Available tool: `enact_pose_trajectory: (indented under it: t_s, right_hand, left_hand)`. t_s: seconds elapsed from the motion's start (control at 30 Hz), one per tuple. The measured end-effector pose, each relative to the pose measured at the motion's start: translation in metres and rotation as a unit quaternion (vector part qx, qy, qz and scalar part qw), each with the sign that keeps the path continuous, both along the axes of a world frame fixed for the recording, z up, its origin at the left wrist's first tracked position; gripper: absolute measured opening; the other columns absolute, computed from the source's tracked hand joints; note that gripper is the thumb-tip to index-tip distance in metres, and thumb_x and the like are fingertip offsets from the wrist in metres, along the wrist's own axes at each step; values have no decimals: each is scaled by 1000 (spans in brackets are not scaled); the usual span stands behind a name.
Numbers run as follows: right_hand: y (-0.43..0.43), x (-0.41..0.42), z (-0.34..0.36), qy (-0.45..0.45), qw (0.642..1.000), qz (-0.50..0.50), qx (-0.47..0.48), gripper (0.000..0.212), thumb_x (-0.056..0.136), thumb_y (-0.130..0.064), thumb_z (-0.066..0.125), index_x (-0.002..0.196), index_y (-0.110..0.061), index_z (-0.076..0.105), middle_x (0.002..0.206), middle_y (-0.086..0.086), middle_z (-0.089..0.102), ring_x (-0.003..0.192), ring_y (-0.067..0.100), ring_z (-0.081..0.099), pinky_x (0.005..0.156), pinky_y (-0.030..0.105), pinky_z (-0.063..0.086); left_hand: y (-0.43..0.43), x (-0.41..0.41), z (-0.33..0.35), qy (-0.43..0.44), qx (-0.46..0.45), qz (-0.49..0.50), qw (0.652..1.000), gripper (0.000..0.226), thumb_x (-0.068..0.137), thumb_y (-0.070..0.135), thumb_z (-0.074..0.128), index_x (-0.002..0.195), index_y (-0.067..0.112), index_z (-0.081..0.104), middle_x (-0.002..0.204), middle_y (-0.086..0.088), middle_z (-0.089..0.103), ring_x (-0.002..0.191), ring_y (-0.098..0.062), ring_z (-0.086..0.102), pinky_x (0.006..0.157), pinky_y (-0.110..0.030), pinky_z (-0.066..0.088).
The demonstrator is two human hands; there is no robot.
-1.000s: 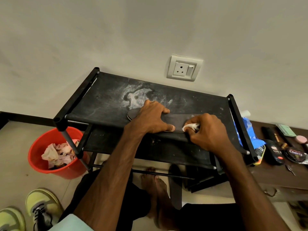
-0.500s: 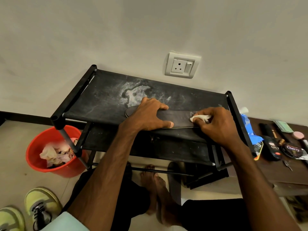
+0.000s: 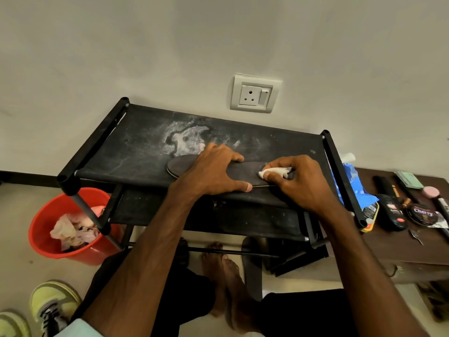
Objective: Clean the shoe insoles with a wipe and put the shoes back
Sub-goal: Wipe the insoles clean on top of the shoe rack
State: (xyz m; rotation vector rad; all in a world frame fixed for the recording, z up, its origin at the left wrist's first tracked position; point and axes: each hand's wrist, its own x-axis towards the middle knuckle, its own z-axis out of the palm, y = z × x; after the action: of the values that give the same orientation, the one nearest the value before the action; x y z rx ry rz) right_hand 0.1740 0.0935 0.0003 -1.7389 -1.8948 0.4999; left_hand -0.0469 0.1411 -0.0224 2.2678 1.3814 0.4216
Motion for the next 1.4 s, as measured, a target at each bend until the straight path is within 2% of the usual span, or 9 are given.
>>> enact_pose_trajectory:
  t_s: [0.13,0.23,0.33,0.57,0.8,0.97,1.07,1.2,1.4]
  right_hand:
    - [2,-1,0,-34,999,1,-23,10,89,-31,79,98,-28,82,95,-5,78,88,9,70,85,35,59]
    - [4,-2,2,-61,997,-12,-37,12,88,-30,79,100,-30,81,98,-3,77,88,14,69,86,44,60]
    - [5,-11,2,-95,995,-1,-36,14,89,-27,77,101,-29,82,97,-2,78,88,18,70,85,43,59]
    - [4,-51,0,-173,984,33,-12,17,83,-33,72,98,-34,80,87,1,75,81,26,68,72,42,59]
    - [4,-23,8,-158,983,-79,-39,19,82,-38,76,100,-33,81,96,4,76,91,28,69,83,41,58]
    - [-3,-45,5,-174,984,-2,-37,17,81,-32,75,96,-32,82,84,2,75,79,26,69,73,41,59]
    - [0,-40,6,-177,982,-45,-45,18,80,-42,75,97,-36,81,89,0,76,85,26,69,77,39,58]
    - [4,-27,6,-169,979,-108,-40,20,81,-40,75,99,-32,81,95,3,76,89,28,69,82,41,58]
    - [9,-44,2,-140,987,-79,-31,17,79,-39,74,93,-34,82,87,1,77,82,27,71,77,42,59]
  left_hand:
    - [-1,-13,3,-30,-33,11,999,80,72,61,80,141,28,55,140,7,50,135,-16,32,105,-28,28]
    - [-3,-14,7,-36,-31,7,999,76,73,57,82,139,29,57,138,9,52,134,-14,34,107,-28,26]
    - [-4,-12,10,-35,-18,4,999,73,74,53,83,138,29,59,136,9,55,129,-14,35,96,-23,23]
    - [-6,-13,11,-52,-5,-15,999,70,75,47,85,137,26,61,133,6,60,99,9,26,94,-19,19]
    - [-7,-10,11,-38,-44,6,998,72,74,51,83,139,31,58,135,7,54,130,-14,34,98,-25,26]
    - [-8,-11,12,-48,-29,8,998,70,74,47,85,137,26,61,132,6,57,126,-11,37,99,-22,23]
    - [-9,-11,12,-62,-31,7,998,69,75,46,84,137,25,61,133,6,57,118,-3,33,101,-21,21]
    - [-8,-8,10,-50,-43,11,998,71,75,48,83,139,28,58,135,7,54,130,-12,33,100,-24,22]
    - [-6,-11,10,-38,-47,8,998,71,76,48,83,140,29,57,134,6,52,133,-18,31,100,-26,26]
